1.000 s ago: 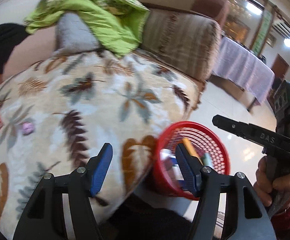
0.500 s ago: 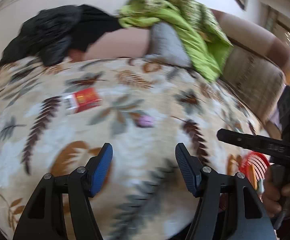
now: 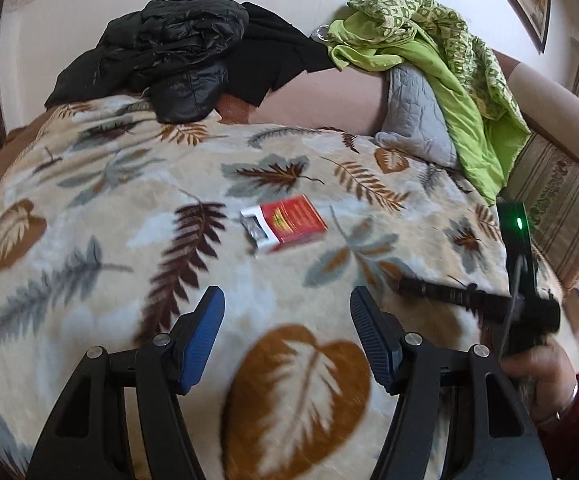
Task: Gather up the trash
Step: 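Move both open tools back over the red pack and purple paper ball, then grasp the red cigarette pack with the left tool while the right tool grasps the purple paper ball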
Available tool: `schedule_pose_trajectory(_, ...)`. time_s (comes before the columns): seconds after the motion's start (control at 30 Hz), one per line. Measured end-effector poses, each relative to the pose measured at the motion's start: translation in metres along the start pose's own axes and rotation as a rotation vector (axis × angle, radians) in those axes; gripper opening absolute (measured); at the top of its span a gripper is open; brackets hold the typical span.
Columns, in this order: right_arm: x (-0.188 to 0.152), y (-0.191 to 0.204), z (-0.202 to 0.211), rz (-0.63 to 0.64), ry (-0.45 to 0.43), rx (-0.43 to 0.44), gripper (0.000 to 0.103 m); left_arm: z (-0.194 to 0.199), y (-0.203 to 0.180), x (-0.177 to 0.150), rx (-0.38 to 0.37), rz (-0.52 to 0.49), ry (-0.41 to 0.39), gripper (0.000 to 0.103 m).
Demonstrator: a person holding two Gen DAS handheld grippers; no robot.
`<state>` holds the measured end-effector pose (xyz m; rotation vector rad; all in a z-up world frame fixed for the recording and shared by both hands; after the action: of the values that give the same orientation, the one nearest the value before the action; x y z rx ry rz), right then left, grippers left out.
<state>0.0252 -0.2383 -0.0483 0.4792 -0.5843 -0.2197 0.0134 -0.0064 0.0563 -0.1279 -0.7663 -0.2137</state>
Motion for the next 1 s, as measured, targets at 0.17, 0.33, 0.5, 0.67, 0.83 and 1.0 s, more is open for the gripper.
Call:
schedule_pose_trajectory(0.17, -0.004, 0.011, 0.025, 0.034, -0.057, 0.018, 0.032, -0.034, -0.006, 0.032, -0.009, -0.056, -0.006, 0.068)
schedule_pose_trajectory(0.33, -0.019, 0.013, 0.061, -0.034, -0.114, 0.086, 0.032, -0.094, -0.017, 0.067, -0.057, -0.048, 0.057, 0.068)
schedule_pose_trajectory(0.5, -0.031, 0.011, 0.076, -0.077, -0.137, 0.123, 0.032, -0.157, -0.013, 0.086, -0.053, 0.012, 0.148, 0.068)
schedule_pose_trajectory(0.67, -0.029, 0.009, 0.076, -0.087, -0.146, 0.141, 0.032, -0.168, -0.025, 0.065, -0.182, 0.013, 0.253, 0.068)
schedule_pose_trajectory(0.83, -0.027, 0.005, 0.080, -0.102, -0.161, 0.154, 0.032, -0.135, -0.057, 0.031, -0.259, -0.170, 0.248, 0.068)
schedule_pose_trajectory(1.0, -0.027, 0.006, 0.083, -0.097, -0.178, 0.152, 0.032, -0.133, -0.080, 0.020, -0.130, -0.257, 0.215, 0.076)
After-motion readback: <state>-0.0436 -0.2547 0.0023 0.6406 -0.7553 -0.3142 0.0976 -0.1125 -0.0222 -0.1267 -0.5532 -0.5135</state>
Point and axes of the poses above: each gripper's, at about its wrist camera, not at the fingertips, and z roughly against the way its jaws point, y to its left, x to its top, the point moved 5 cm from there along -z, roughly the way its jaws point, and after that the axes turned 13 degrees about x, right-handed, at the moved point
